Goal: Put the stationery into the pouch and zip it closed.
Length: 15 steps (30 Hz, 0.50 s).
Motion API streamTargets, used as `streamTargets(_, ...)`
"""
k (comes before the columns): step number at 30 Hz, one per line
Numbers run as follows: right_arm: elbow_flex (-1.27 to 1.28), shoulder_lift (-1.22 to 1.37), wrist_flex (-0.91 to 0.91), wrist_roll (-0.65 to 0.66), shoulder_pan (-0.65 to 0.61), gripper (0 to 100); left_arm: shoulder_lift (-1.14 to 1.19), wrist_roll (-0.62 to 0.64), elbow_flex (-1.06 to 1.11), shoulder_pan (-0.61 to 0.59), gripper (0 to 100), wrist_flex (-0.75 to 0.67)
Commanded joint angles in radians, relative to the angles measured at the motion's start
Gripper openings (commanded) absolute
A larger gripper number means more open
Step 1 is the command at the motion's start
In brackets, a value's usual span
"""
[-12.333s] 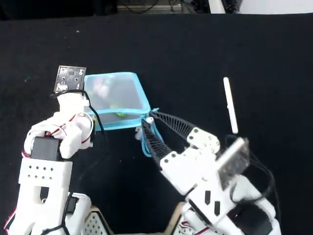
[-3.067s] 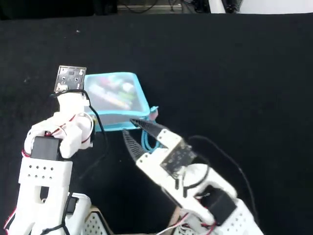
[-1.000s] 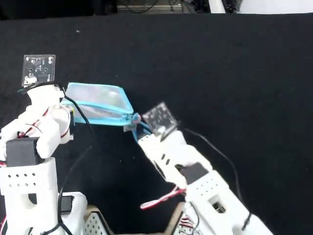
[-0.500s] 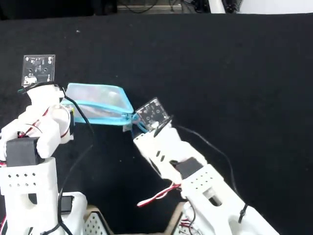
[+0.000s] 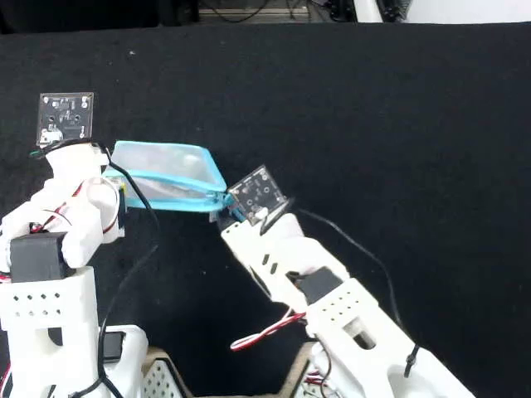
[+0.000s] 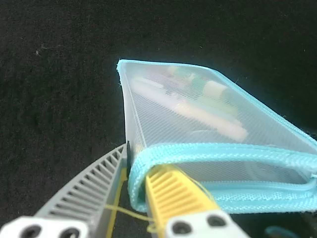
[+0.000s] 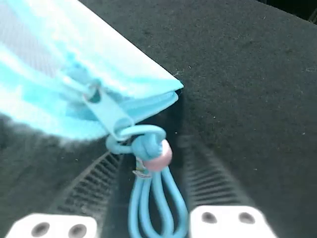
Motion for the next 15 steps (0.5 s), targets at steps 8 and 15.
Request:
streamTargets(8, -0.104, -0.552, 0.554, 0.021, 0.026, 1.1, -0.005, 0.011, -0.044, -0.008, 3, 0.002)
streamTargets(15, -0.015, -0.702, 0.583, 0.023, -0.193, 1.1, -0.009, 0.012, -0.024, -0.008, 3, -0.002)
